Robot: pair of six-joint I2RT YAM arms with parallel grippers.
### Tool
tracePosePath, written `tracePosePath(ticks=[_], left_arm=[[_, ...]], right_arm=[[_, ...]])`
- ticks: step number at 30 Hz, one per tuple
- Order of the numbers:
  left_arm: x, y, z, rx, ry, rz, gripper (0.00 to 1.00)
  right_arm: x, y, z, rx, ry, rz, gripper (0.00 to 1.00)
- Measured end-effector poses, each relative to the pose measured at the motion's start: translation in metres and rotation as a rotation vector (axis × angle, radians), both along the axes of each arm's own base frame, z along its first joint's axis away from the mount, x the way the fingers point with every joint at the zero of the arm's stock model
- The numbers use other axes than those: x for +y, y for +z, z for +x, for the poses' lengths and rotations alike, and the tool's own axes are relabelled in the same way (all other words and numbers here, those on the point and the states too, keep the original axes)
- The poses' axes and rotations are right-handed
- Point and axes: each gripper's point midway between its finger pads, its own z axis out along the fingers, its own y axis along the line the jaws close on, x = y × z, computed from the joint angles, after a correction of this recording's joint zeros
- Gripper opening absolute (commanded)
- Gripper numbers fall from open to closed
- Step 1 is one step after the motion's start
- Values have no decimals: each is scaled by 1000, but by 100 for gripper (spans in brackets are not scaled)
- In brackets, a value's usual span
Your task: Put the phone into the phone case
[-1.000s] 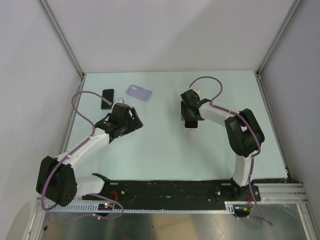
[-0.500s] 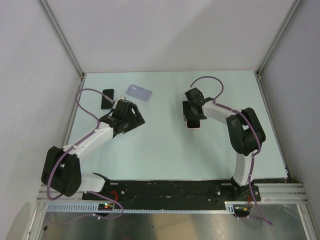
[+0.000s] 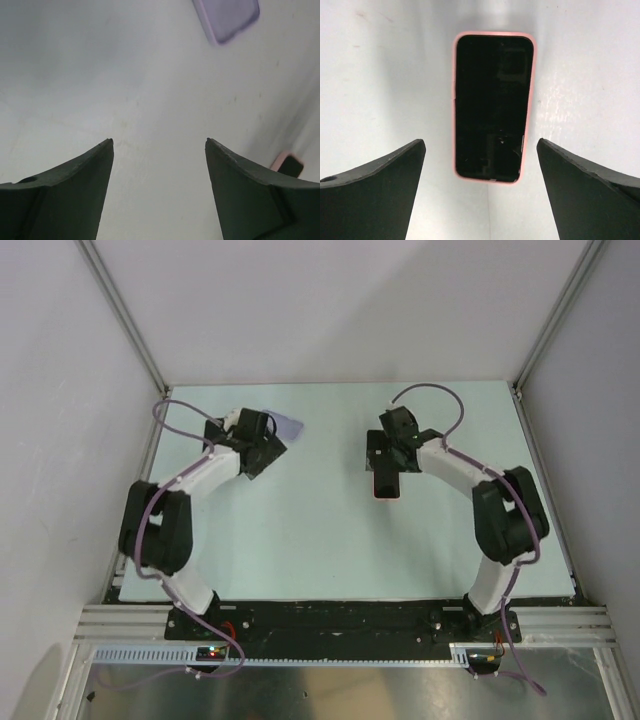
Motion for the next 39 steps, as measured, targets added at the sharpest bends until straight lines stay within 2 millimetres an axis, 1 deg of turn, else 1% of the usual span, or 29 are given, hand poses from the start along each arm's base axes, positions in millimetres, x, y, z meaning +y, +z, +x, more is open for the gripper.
tracePosePath(ticks=[1,4,7,9,11,13,16,18,22,25,28,32,39], left_arm=[[3,-2,8,2,24,-1,74],[15,-8,42,-3,113,8,68],[23,-13,68,-16,171,23,62],[26,-13,84,-25,197,40,58],[26,-8,101,-44,216,52,55],[25,-2,118,-62,227,62,53],[24,6,141,-87,232,83,50],[24,8,151,-91,232,96,48],[26,1,166,-75,207,141,47],[28,-10,175,-49,173,181,47],[31,-23,179,-11,135,225,46],[36,-36,177,35,100,254,46],[41,-55,174,104,68,254,45]], right_arm=[[2,11,-1,-20,-11,18,98],[13,51,-10,-98,-17,73,97],[31,85,-33,-169,19,126,96],[39,98,-51,-195,47,158,95],[43,103,-69,-202,72,184,95],[41,104,-82,-201,76,198,94],[37,104,-91,-197,78,207,94],[36,106,-95,-199,81,220,94],[37,120,-103,-221,96,259,94],[38,134,-108,-248,107,295,94],[38,144,-112,-266,119,324,94],[40,147,-116,-270,133,345,93],[39,142,-118,-249,136,364,94]])
